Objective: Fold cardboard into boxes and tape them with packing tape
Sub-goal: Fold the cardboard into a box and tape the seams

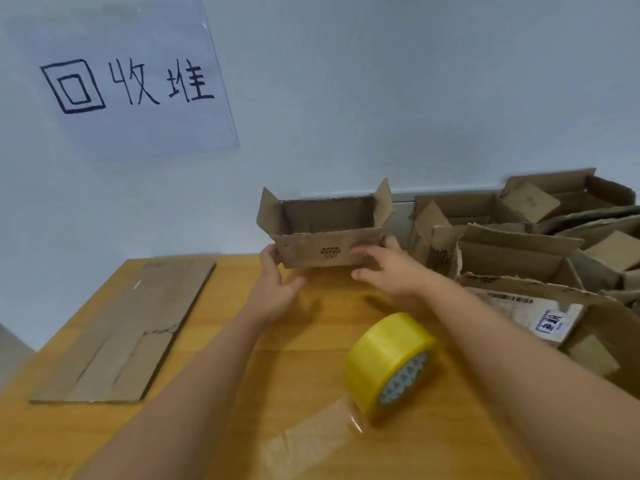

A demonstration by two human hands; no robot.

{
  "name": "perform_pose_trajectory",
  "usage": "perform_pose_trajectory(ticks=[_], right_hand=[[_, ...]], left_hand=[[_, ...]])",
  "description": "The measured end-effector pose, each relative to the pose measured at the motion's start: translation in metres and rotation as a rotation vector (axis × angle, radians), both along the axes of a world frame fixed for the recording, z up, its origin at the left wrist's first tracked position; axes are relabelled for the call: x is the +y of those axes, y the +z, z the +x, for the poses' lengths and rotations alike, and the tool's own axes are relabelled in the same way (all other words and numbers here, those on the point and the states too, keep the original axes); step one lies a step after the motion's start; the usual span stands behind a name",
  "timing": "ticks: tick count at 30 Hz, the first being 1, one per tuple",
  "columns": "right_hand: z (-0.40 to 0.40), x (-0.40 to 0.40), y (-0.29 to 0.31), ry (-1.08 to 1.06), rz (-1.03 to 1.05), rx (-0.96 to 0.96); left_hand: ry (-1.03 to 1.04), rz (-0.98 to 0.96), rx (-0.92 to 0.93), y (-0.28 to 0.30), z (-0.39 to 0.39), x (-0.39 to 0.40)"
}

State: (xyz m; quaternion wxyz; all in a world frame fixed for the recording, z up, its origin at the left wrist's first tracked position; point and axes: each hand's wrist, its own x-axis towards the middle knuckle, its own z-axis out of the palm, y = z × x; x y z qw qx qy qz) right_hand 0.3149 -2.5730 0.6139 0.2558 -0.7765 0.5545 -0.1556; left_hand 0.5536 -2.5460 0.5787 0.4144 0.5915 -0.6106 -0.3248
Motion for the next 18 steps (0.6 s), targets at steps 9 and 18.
perform_pose_trajectory(ticks=[9, 18], right_hand=[[-0.015, 0.002, -0.038, 0.014, -0.03, 0.218], [-0.006, 0.005, -0.021, 0.0, -0.103, 0.158]], left_hand=[[-0.076, 0.081, -0.268, -0.028, 0.0, 0.013], [-0.097, 0.019, -0.6, -0.031, -0.001, 0.025]])
